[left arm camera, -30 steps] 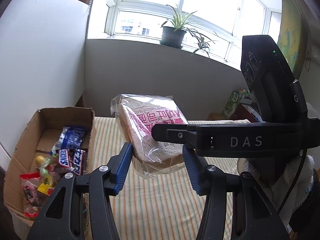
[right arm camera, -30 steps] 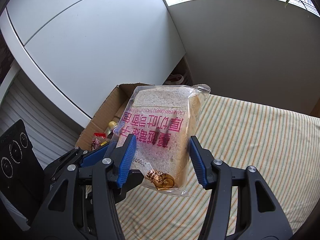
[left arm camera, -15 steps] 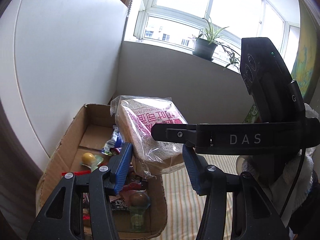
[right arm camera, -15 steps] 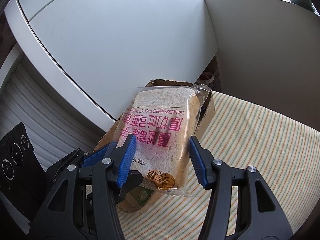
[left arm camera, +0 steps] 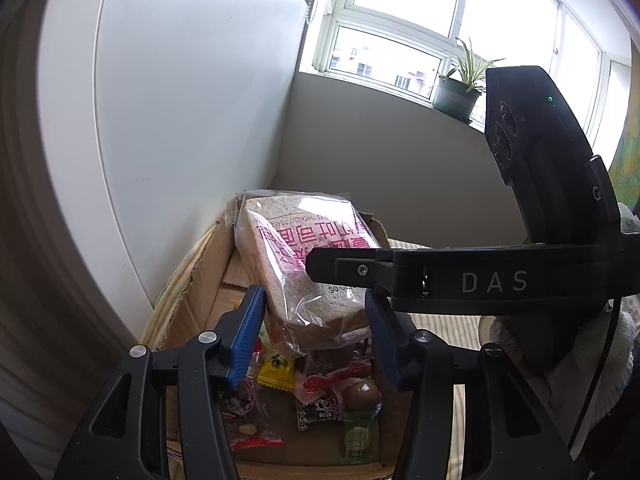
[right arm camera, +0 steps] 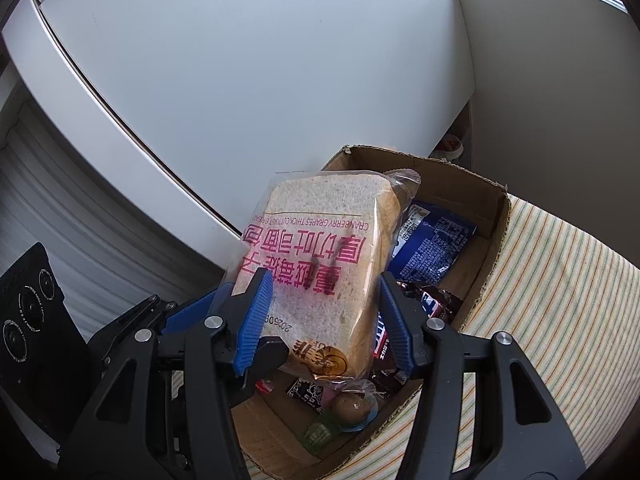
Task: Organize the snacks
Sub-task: 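Lift the bread loaf with the right tool and lower it into the box, then open the right tool and withdraw it from the box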
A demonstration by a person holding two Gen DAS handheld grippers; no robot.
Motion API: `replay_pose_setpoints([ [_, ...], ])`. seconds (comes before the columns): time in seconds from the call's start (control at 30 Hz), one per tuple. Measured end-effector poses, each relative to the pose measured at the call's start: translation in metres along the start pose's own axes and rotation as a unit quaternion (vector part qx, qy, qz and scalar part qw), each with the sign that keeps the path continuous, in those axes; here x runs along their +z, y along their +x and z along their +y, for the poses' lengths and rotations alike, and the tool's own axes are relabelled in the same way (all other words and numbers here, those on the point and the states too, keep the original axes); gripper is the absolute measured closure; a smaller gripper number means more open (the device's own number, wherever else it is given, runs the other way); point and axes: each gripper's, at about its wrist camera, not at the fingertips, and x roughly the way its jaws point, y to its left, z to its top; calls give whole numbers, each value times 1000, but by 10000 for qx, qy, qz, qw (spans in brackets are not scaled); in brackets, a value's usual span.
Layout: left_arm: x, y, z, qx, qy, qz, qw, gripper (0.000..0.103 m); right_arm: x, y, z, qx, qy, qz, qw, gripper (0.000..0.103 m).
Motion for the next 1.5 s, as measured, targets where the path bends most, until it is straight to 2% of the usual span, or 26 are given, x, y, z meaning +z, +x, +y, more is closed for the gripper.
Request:
replay_pose_setpoints([
  [0.37, -2, 7, -6, 443, 214, 82, 9988, 52, 6, 15, 5, -174, -67, 129, 9997, 47],
  [0.8, -1, 6, -6, 532, 277, 57, 9982, 52, 2, 3, 12, -551, -224, 75, 9982, 47],
  [1.0, 0, 4, -5, 568, 226, 17, 9981, 52, -3, -4, 8, -600, -152, 44, 9981, 47],
  [1.1, -3, -2, -5, 587, 204, -51, 9981, 42, -8, -10, 10, -641, -170, 13, 9978, 46],
  [1.2, -7, -9, -6, 593, 180, -101, 9980, 40, -14, -18, 15, -755, -237, -90, 9968, 35],
  [1.43, -16, -33, -11, 587, 82, -336, 9977, 31, -32, -44, 19, -890, -203, -323, 9953, 35],
  [1.5, -18, -39, -13, 610, 90, -377, 9974, 24, -39, -51, 20, -982, -222, -399, 9941, 35],
])
